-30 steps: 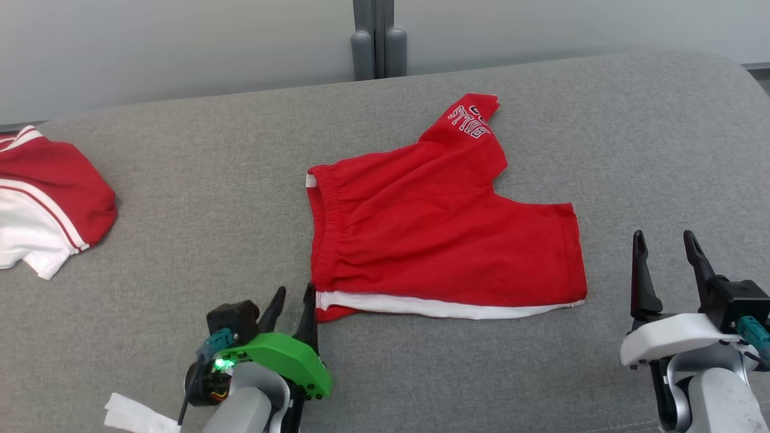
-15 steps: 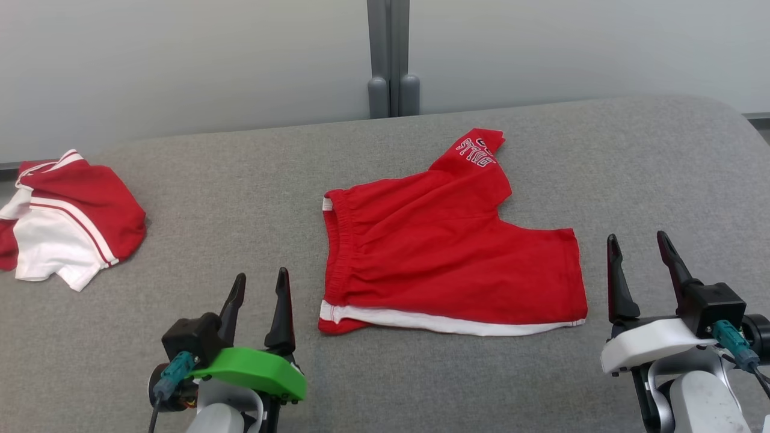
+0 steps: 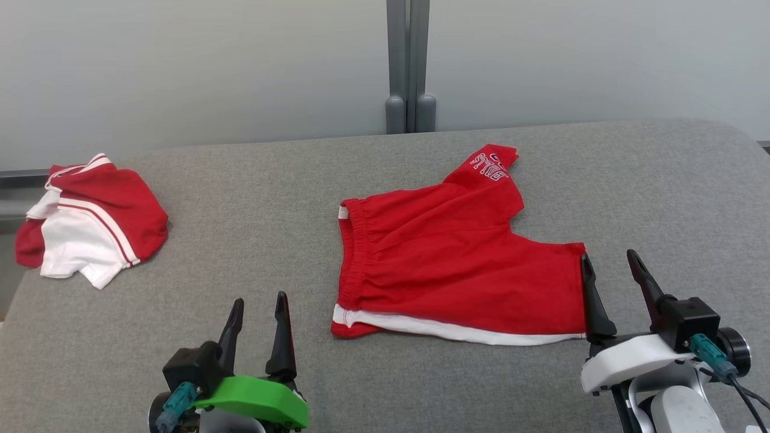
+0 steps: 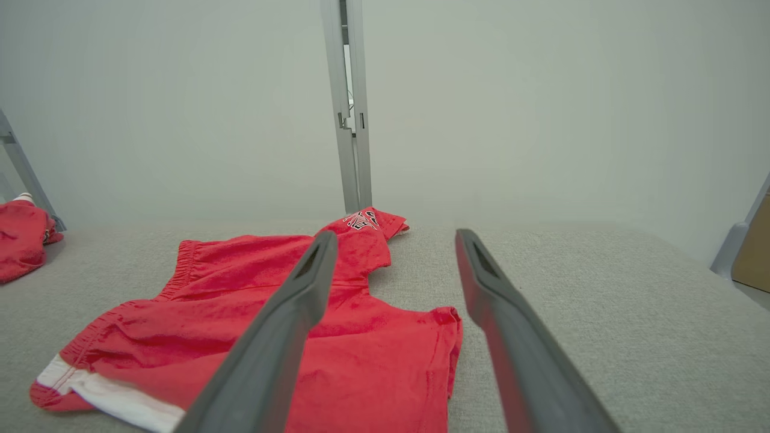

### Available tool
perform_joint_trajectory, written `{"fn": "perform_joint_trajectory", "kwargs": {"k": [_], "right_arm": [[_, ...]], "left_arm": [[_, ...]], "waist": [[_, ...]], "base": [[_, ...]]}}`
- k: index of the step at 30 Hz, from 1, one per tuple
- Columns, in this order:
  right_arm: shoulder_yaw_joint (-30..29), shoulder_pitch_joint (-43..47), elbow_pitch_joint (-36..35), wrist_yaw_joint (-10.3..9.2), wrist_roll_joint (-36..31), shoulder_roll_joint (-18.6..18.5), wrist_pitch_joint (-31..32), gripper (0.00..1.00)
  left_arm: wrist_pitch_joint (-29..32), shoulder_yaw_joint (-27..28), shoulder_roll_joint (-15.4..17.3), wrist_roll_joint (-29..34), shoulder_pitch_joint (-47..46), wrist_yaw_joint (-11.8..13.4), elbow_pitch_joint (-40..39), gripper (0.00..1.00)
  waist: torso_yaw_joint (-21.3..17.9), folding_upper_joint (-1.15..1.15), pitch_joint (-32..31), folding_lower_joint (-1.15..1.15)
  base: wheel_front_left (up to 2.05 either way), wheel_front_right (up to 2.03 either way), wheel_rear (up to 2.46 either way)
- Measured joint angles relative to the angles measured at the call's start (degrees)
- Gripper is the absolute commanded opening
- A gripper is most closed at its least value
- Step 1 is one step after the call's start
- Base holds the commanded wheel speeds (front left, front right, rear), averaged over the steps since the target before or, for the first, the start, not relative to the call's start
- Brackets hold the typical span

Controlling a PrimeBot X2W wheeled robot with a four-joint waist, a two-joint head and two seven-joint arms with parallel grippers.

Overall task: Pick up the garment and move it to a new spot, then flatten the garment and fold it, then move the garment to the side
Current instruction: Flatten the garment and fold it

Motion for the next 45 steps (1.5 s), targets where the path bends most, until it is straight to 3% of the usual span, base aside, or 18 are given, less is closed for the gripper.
{"fn": "perform_joint_trajectory", "kwargs": {"k": [20,27,35,45], "right_arm": [[0.81,0.35,1.91,0.0,0.82,0.0,-0.23,1.0],[1.19,0.4,2.25,0.0,0.83,0.0,-0.24,1.0],[2.02,0.23,3.05,0.0,0.46,0.0,-0.24,1.0],[-0.48,-0.42,4.79,0.0,-1.99,-0.01,-0.24,1.0]], "left_arm": [[0.0,-1.3,0.0,0.59,0.73,0.24,1.02,1.0],[3.12,-5.32,0.54,2.72,-1.95,-2.23,8.16,1.0],[14.13,-7.23,1.22,1.29,-10.61,-6.19,18.79,1.0],[16.57,-8.58,2.36,1.05,-17.13,-8.17,25.72,1.0]], "waist": [[0.2,0.0,-0.8,0.0],[-0.69,0.0,-0.01,0.0],[-3.1,0.0,1.75,0.0],[-6.71,0.0,5.16,0.0]], "base": [[0.0,0.0,0.0],[0.0,0.0,0.0],[0.0,0.0,0.0],[0.0,0.0,0.0]]}}
